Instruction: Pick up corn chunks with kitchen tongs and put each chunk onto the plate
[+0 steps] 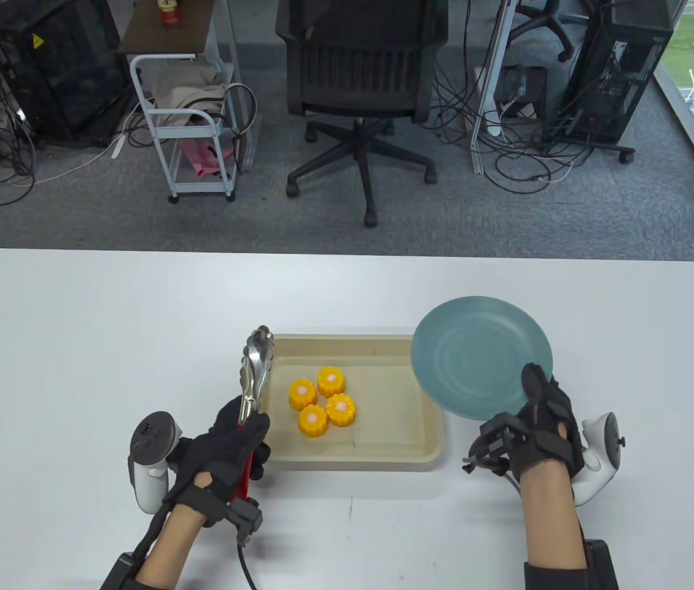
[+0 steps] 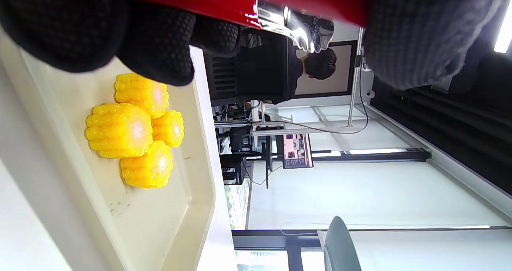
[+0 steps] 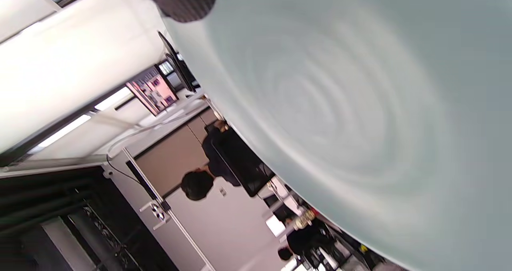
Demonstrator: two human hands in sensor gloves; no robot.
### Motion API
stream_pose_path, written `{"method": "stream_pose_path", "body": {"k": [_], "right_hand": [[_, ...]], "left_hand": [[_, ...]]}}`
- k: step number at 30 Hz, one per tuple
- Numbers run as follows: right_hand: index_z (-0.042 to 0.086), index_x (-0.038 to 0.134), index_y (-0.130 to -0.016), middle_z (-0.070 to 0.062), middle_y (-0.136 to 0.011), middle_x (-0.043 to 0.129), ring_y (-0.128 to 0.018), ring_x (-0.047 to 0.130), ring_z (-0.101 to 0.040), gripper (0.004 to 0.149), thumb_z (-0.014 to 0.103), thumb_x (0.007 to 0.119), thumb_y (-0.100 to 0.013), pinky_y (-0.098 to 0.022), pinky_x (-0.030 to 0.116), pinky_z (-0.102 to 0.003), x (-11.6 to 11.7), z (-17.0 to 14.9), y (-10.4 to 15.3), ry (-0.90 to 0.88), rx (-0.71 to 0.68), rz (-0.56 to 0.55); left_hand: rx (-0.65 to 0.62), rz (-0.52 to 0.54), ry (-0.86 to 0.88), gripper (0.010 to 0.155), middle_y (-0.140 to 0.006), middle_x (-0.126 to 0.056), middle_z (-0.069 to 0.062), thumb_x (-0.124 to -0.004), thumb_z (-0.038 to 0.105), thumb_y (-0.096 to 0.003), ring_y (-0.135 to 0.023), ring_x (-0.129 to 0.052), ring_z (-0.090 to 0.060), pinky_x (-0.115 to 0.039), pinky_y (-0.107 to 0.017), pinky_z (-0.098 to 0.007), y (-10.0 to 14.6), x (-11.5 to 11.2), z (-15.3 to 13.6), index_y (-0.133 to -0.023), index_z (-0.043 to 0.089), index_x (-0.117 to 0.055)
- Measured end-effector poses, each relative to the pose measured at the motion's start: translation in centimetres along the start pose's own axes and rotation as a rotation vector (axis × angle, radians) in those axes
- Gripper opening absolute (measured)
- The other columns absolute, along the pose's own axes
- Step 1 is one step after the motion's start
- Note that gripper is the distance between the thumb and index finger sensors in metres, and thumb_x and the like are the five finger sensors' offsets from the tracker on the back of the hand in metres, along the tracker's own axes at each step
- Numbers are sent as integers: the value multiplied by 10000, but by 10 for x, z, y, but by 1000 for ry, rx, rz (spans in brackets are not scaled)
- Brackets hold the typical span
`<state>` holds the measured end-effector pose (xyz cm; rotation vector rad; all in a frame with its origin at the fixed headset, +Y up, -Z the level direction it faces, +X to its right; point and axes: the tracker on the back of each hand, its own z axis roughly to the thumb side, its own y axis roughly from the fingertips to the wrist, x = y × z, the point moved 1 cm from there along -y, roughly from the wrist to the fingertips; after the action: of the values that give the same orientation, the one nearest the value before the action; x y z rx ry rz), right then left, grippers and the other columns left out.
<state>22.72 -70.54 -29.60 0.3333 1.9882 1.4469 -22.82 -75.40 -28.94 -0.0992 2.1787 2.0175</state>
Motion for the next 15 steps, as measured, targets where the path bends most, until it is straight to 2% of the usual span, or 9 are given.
{"method": "stream_pose_path", "body": {"k": [3, 7, 9, 11, 15], "right_hand": [[163, 566, -1008, -254, -1026, 720, -812, 930, -424, 531, 333, 639, -510, -508, 915, -472, -3, -26, 3, -17, 30, 27], [158, 563, -1008, -224, -1010, 752, -811, 932, -411, 523, 334, 636, -521, -506, 915, -462, -15, -58, -6, -7, 90, 64], [149, 550, -1009, -230, -1007, 746, -816, 921, -419, 525, 326, 633, -522, -514, 907, -469, -17, -60, -8, -16, 122, 50], [149, 558, -1006, -228, -995, 766, -807, 932, -414, 523, 327, 634, -520, -506, 915, -463, -19, -58, -8, -4, 96, 57], [137, 561, -1004, -239, -991, 766, -799, 936, -421, 524, 323, 637, -520, -500, 917, -466, -26, -57, -6, -4, 107, 61]], "left_hand": [[-11, 4, -25, 1036, -907, -659, -265, -794, 701, -377, -522, -907, -422, -827, -340, -566, 1, 0, 2, -1083, 61, -387], [-67, 18, -56, 1027, -899, -676, -267, -800, 694, -376, -506, -912, -429, -825, -325, -572, 2, 0, 6, -1082, 59, -409], [-70, 14, -51, 1021, -900, -673, -275, -790, 692, -382, -507, -907, -439, -819, -327, -579, 2, 0, 8, -1084, 57, -408], [-74, 15, -68, 1018, -900, -670, -285, -784, 689, -384, -507, -902, -450, -813, -326, -588, 4, 0, 9, -1085, 53, -408], [-75, 26, -196, 1011, -899, -671, -298, -789, 675, -387, -505, -896, -467, -804, -324, -602, 8, -1, 17, -1087, 52, -410]]}}
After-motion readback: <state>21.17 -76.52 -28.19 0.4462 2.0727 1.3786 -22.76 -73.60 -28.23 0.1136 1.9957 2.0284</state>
